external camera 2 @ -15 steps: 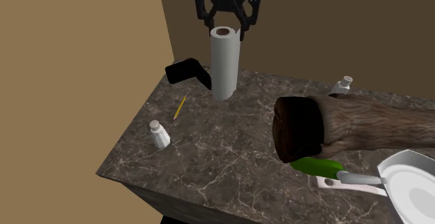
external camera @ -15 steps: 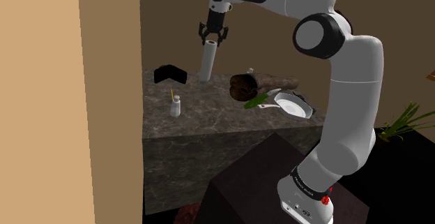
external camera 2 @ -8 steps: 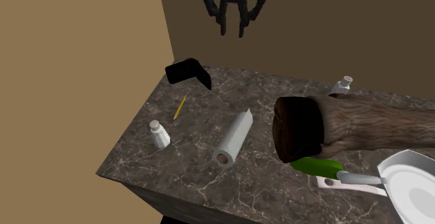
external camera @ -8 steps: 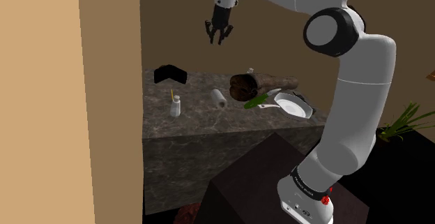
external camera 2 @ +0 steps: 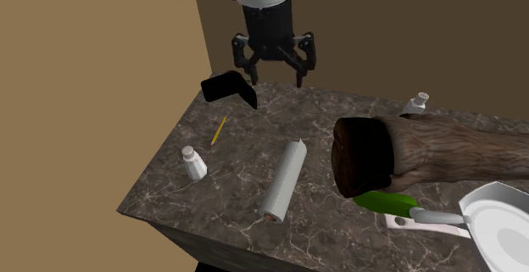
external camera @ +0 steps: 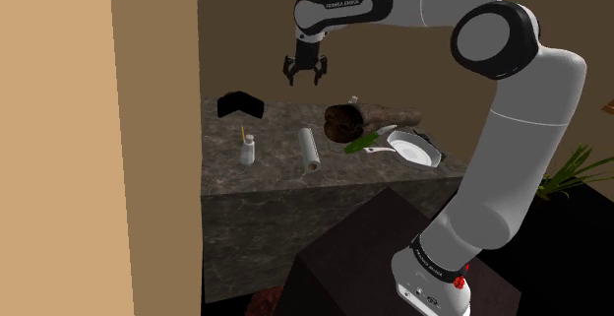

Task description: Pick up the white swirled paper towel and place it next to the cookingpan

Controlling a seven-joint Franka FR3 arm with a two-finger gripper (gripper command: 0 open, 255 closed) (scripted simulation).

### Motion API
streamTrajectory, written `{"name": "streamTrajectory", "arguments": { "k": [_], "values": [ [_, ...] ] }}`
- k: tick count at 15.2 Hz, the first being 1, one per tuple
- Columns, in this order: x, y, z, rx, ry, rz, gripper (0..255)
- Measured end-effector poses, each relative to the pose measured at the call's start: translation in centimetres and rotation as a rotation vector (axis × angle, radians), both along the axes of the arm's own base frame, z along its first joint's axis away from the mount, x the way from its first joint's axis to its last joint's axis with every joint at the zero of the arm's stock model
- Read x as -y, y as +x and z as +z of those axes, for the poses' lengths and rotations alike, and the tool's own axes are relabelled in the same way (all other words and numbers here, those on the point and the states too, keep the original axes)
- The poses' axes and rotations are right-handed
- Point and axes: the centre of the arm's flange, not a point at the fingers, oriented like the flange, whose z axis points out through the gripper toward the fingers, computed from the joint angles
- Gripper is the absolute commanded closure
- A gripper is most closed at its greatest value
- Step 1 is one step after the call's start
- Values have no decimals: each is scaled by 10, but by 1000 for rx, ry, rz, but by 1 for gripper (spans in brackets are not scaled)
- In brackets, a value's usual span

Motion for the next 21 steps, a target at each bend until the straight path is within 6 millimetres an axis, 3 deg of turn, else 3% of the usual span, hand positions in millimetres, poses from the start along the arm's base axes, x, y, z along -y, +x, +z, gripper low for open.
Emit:
{"name": "streamTrajectory", "arguments": {
  "k": [5,10,14,20,21],
  "values": [
    [-18,-28,-60,-27,-79,14,0],
    [-20,-36,-90,-32,-97,18,0],
    [-14,-38,-109,-32,-98,18,0],
    [-13,-38,-112,-31,-98,19,0],
    [-13,-38,-112,-31,-98,19,255]
  ]
}}
